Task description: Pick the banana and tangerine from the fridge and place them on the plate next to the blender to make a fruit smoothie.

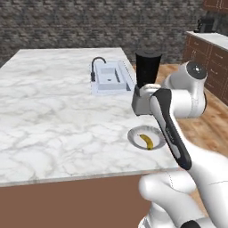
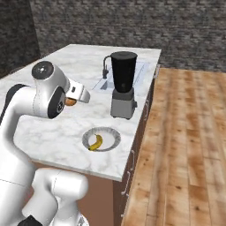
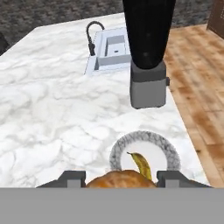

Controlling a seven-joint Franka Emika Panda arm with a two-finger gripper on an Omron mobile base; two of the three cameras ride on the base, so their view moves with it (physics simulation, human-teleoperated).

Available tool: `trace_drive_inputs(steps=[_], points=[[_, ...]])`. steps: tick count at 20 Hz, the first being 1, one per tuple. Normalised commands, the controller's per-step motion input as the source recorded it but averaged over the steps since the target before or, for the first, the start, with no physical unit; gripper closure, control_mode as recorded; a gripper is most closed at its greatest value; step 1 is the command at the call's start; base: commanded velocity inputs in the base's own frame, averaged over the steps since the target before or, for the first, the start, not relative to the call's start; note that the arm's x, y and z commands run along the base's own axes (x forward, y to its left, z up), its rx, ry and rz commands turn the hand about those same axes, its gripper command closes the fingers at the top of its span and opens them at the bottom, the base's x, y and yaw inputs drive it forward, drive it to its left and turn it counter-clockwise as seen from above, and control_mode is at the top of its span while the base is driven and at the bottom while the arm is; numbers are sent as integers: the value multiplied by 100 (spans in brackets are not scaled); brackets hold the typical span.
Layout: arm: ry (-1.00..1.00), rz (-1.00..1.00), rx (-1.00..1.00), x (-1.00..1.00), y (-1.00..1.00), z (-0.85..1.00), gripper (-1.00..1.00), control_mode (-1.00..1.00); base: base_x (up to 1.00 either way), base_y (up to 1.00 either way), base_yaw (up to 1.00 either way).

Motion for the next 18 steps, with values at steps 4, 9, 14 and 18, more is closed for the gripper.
trace_drive_inputs(steps=[4,9,14,18], points=[[11,0,0,48,-38,-37,100,-100,15,-1,0],[31,0,0,54,-63,-98,100,-100,0,0,0],[24,0,0,66,-59,-100,100,-100,0,0,0],[18,0,0,55,-24,-98,100,-100,0,0,0]])
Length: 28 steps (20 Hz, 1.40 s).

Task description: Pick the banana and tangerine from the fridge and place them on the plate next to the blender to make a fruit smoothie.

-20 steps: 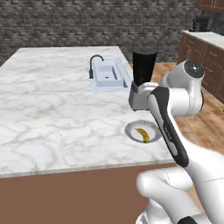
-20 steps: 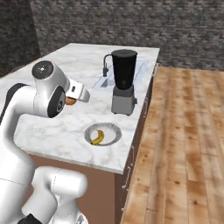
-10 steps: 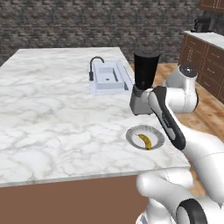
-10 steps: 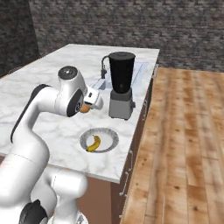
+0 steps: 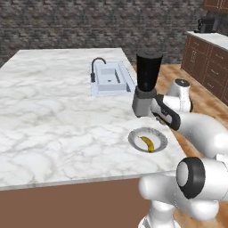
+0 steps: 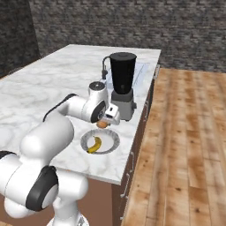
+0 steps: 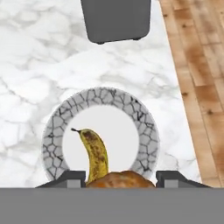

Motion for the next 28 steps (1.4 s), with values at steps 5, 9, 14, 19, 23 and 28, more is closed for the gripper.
trace_drive_inputs(steps=[5,9,14,19,23,28], points=[[8,0,0,22,-6,-82,100,-100,0,0,0],[1,0,0,18,0,-68,100,-100,0,0,0],[1,0,0,15,0,-68,100,-100,0,0,0],[-3,0,0,26,0,-20,-100,-100,0,0,0],[0,-1,0,1,0,15,-100,-100,0,0,0],[-6,0,-2,-19,10,69,-100,-100,0,0,0]])
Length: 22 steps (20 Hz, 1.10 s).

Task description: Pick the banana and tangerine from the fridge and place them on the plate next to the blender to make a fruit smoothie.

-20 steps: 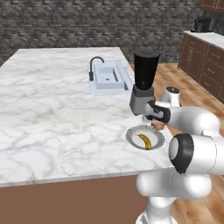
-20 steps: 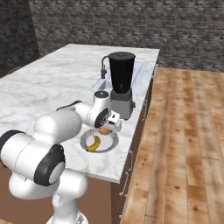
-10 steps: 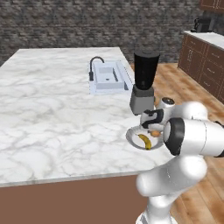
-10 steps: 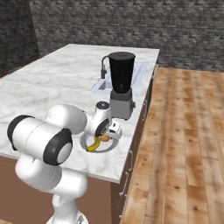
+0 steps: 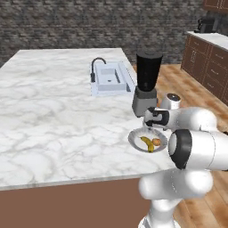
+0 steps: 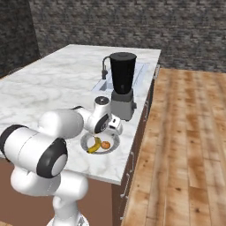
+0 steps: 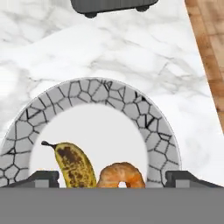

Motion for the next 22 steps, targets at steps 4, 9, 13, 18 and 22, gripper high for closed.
trace_drive_inputs(steps=[4,9,13,18,22], points=[[-25,0,-8,-86,21,96,-100,-100,0,0,0],[-37,0,-9,-100,25,95,-100,-100,0,0,0],[-38,0,-9,-100,32,99,-100,-100,0,0,0],[-34,0,-8,-100,36,98,-100,-100,0,0,0],[-23,1,-3,-100,24,100,-100,-100,0,0,0]])
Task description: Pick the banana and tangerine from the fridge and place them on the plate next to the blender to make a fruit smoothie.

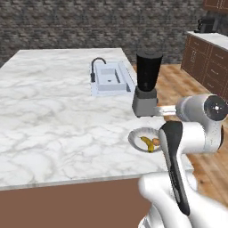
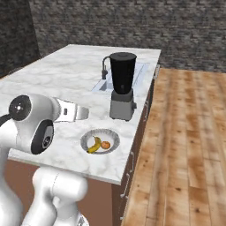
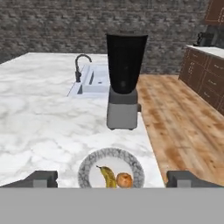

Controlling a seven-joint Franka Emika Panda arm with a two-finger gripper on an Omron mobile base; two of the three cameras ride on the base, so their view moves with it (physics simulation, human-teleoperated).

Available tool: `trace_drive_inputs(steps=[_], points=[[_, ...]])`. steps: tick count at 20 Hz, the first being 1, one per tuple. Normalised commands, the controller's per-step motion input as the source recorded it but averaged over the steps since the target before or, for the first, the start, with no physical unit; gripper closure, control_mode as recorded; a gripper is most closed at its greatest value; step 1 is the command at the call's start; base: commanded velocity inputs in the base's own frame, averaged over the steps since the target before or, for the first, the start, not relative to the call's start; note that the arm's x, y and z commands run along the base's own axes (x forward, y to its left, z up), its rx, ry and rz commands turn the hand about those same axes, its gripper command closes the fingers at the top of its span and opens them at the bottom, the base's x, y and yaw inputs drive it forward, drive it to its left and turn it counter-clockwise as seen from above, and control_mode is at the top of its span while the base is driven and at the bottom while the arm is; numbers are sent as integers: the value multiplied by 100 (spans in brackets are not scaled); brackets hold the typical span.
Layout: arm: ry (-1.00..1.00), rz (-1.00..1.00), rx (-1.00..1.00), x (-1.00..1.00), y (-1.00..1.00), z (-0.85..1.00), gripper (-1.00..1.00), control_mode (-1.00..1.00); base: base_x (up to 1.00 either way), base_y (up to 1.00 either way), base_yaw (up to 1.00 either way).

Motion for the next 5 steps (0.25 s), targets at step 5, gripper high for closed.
trace_drive_inputs(steps=[5], points=[[-22,1,-3,-67,15,42,-100,-100,0,0,0]])
